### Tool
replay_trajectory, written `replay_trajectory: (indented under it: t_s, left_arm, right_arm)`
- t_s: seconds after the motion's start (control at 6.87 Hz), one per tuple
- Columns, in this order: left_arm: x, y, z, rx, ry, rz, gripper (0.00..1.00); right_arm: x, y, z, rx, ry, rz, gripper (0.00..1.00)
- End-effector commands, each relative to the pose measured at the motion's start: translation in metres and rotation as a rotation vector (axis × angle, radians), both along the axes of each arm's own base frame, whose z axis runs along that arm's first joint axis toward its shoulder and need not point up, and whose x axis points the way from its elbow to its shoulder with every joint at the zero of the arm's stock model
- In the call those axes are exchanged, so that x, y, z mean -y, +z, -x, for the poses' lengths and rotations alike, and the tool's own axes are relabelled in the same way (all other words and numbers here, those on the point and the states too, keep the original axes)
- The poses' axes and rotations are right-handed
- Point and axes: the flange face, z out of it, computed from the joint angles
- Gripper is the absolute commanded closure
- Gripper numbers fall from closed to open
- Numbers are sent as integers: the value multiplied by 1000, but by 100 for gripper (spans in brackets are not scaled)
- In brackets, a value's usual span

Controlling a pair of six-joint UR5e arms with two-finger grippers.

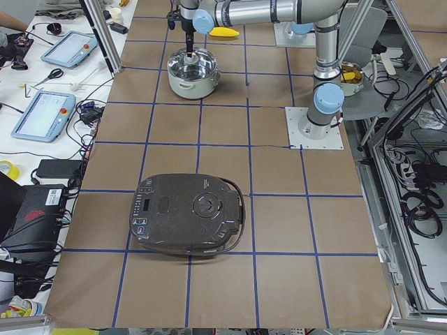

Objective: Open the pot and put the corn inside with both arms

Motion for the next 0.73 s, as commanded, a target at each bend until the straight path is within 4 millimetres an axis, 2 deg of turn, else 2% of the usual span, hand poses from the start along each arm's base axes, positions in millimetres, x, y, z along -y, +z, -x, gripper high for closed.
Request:
replay_trajectory:
  t_s: [0.0, 0.15, 0.44, 0.58]
  left_arm:
    - [2, -16, 1, 6, -3, -24, 0]
    - [3, -17, 1, 8, -9, -23, 3]
    - [8, -23, 2, 4, -11, -12, 11]
    - [8, -26, 2, 6, -1, -16, 14]
  right_arm:
    - [-12, -53, 5, -7, -21, 64, 0]
    - [-13, -80, 4, 6, -21, 25, 0]
    - [-19, -96, -5, 86, -23, -2, 0]
    - [-25, -110, -5, 85, -21, -32, 0]
